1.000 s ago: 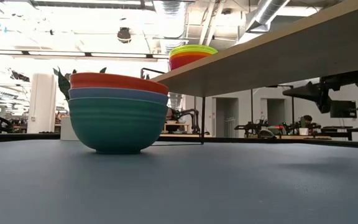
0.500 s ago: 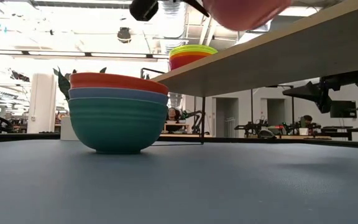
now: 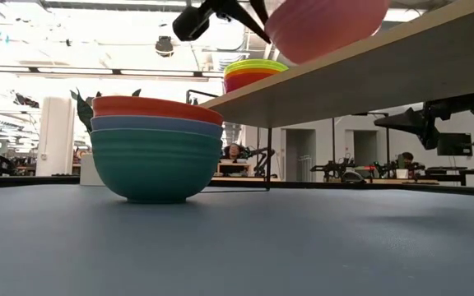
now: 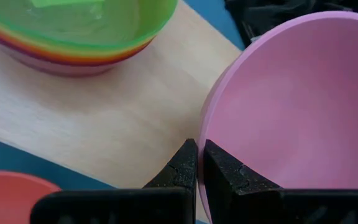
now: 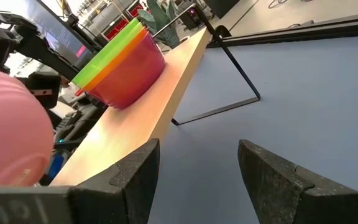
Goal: Place and stack bowls onto a shelf
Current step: Put the pink bowl on the shelf, then stack the orange bowl on top of the pink bowl on the shelf
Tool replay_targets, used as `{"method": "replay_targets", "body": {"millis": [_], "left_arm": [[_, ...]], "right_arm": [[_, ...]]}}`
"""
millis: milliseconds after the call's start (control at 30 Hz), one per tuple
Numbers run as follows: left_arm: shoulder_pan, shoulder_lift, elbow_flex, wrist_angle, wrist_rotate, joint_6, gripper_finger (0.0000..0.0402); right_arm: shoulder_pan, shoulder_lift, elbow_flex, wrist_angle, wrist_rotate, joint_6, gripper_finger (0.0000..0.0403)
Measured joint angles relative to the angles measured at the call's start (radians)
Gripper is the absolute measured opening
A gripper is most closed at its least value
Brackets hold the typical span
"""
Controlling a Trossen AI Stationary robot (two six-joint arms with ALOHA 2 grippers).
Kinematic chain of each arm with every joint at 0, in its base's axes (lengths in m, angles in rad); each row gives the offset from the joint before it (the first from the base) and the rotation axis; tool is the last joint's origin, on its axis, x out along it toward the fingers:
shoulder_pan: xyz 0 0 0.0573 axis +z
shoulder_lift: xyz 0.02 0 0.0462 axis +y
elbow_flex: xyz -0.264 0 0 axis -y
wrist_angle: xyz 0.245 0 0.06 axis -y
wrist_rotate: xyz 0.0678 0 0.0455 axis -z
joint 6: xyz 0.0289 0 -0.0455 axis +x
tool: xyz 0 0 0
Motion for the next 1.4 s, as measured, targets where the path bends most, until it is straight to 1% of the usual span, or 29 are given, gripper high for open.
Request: {"method": "replay_targets", "body": {"millis": [167,233,533,633,733,833,967,1167,1300,1400], "left_arm": [[0.013,0.021,0.0,0.014,0.046,0.009,0.0],[0.016,0.035,0.0,0.046,0.043,0.012,0.0],[0.021,0.051,0.0,0.064,0.054,0.014,0.0],[0.021,0.051,0.0,0.079,0.038,0.053,0.0],[0.02,0.051,0.0,0.13,0.032,0.111,0.0003],[0.02,0.05,0.0,0.148,0.02,0.128,0.0022],[0.02,0.05,0.0,0.161,0.001,0.135,0.0064],[0.02,0.05,0.0,0.161,0.005,0.138,0.0124],[0.02,0.048,0.002,0.156,0.006,0.169,0.015],[0.02,0.043,0.019,0.159,0.016,0.192,0.0159]], "right_arm": [[0.0,0.0,0.0,0.0,0.001,0.0,0.0245],[0.0,0.0,0.0,0.0,0.001,0.0,0.0245],[0.0,0.0,0.0,0.0,0.002,0.001,0.0245],[0.0,0.0,0.0,0.0,0.002,0.0,0.0245],[0.0,0.0,0.0,0.0,0.002,0.001,0.0245],[0.0,0.0,0.0,0.0,0.002,0.001,0.0245],[0.0,0.0,0.0,0.0,0.002,0.001,0.0245],[0.0,0.0,0.0,0.0,0.002,0.001,0.0245],[0.0,0.0,0.0,0.0,0.002,0.001,0.0245],[0.0,0.0,0.0,0.0,0.002,0.001,0.0245]]}}
